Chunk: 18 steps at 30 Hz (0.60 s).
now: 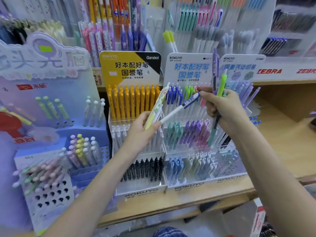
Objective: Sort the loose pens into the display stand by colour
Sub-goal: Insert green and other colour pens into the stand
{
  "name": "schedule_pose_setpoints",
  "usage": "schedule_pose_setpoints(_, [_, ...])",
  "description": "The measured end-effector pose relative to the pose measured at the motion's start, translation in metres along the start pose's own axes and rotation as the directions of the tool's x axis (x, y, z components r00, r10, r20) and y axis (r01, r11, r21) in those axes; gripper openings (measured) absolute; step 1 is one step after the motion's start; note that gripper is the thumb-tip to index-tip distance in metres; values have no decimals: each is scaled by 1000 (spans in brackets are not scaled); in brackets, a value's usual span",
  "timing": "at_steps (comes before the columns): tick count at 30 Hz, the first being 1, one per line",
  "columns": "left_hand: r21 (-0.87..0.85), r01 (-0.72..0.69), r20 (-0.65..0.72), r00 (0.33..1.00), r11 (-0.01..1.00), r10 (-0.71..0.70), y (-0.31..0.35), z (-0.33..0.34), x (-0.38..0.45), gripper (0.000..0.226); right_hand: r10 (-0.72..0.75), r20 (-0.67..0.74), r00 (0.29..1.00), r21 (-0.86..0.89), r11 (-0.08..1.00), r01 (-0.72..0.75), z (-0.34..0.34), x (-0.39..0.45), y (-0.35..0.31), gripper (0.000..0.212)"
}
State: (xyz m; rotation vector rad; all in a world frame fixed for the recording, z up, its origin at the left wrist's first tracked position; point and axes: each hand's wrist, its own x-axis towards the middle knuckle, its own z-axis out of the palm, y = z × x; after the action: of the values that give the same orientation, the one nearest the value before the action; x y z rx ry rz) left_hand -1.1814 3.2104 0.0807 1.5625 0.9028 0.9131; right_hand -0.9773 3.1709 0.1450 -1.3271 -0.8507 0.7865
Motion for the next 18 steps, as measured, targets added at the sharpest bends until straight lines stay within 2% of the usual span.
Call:
schedule_pose_setpoints(2, [30,-15,-2,1000,999,15,2,2,7,22,42,32,999,63,997,-44,1,7,-3,5])
schedule_pose_setpoints(4, [97,-33,-7,999,995,34,1,1,12,16,27,11,1000,51,998,-27,2,16,-6,7])
schedule_pose_setpoints(7, [178,-25,-111,993,984,45,-6,-4,21,8,-149,-67,987,-111,984,141,5,31,-14,14])
schedule_pose_setpoints(10, [157,40,-183,983,987,-11,-9,-8,25,21,-376,-7,927,-422,841,338,17,43,-8,10])
schedule_pose_setpoints(12, [168,48,-184,983,985,-17,-11,-9,24,28,-447,67,892,-550,729,406,26,45,4,7])
schedule_pose_setpoints(18, [132,36,-177,984,991,-12,-19,-5,26,18,-538,207,817,-654,544,525,37,45,14,14])
